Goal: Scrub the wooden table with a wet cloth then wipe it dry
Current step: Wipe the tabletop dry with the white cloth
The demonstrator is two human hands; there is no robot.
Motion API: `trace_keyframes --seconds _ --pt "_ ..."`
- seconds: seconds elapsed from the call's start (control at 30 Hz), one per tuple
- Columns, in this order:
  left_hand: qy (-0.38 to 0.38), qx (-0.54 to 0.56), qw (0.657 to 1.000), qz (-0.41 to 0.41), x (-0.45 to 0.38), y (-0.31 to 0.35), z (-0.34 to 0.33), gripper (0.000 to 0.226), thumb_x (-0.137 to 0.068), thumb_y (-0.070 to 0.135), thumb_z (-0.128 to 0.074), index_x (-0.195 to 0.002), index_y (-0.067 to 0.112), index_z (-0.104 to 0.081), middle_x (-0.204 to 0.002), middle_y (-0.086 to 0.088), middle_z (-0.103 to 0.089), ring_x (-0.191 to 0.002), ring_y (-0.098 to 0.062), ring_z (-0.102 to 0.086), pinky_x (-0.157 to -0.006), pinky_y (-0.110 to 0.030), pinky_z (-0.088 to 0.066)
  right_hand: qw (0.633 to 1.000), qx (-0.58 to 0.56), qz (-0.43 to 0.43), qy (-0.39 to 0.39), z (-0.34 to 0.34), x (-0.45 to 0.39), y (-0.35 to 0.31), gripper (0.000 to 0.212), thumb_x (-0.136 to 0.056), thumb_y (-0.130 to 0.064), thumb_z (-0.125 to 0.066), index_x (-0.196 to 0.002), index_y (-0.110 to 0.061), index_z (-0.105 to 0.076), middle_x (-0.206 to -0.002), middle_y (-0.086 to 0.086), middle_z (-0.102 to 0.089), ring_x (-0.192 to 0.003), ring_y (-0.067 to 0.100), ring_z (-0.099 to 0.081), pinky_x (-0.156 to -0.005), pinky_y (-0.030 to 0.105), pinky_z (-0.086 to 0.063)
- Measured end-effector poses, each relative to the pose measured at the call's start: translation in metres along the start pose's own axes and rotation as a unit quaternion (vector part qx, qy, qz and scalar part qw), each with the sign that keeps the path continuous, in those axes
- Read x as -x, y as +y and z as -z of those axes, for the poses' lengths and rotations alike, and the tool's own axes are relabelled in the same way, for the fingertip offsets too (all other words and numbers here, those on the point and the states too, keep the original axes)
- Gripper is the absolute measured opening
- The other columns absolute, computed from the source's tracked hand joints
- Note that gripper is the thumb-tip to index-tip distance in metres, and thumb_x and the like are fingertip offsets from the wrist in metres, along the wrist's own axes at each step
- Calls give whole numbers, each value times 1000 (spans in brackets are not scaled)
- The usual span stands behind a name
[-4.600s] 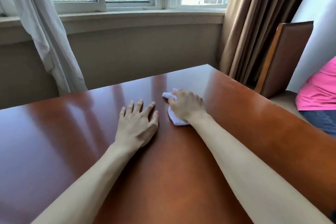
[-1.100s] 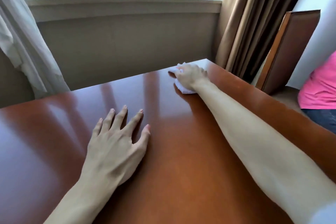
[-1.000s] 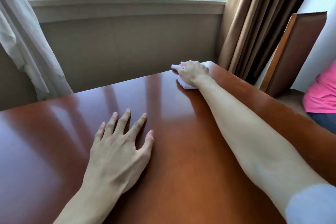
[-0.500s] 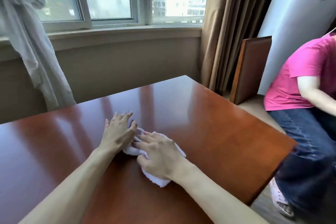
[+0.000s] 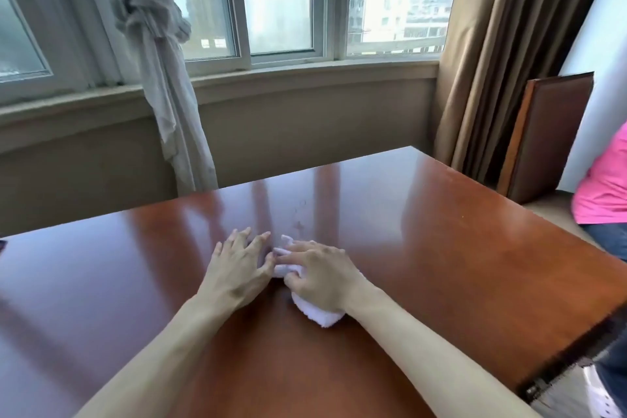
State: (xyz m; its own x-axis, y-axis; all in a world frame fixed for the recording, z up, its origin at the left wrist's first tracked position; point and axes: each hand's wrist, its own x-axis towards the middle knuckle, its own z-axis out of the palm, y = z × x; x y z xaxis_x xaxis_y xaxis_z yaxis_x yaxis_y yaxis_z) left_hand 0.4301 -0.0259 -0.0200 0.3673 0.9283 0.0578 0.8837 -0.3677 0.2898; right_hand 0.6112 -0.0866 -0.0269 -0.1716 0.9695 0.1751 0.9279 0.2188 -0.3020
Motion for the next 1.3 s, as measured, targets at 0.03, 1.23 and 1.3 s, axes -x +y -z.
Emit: trace_keyframes --seconds 0.03,1.23,1.3 --pt "3 -14 1000 3 -4 -3 1 57 -101 50 -38 -156 38 -29 -166 -7 -19 -155 -24 -7 -125 -48 -9 999 13 -37 13 1 -10 11 46 -94 -39 -42 -137 -40 -58 -151 -17 -49 -134 15 -48 -111 40 -39" --pt "36 -35 989 138 18 -115 14 61 -100 61 -28 -158 46 -16 -169 -1 -5 -156 -26 2 -124 -53 -2 999 -21 30 -27 -27 -70 -63 46 -100 -33 -40 -144 -33 -55 -157 -16 -42 -145 7 -35 -123 36 -21" --pt "49 -17 986 156 20 -118 9 60 -100 61 -24 -158 47 -14 -170 -1 -5 -156 -25 3 -125 -51 1 1000 -2 -24 -9 -28 -112 -45 41 -99 -36 -35 -132 -38 -60 -147 -14 -49 -134 17 -48 -103 39 -38"
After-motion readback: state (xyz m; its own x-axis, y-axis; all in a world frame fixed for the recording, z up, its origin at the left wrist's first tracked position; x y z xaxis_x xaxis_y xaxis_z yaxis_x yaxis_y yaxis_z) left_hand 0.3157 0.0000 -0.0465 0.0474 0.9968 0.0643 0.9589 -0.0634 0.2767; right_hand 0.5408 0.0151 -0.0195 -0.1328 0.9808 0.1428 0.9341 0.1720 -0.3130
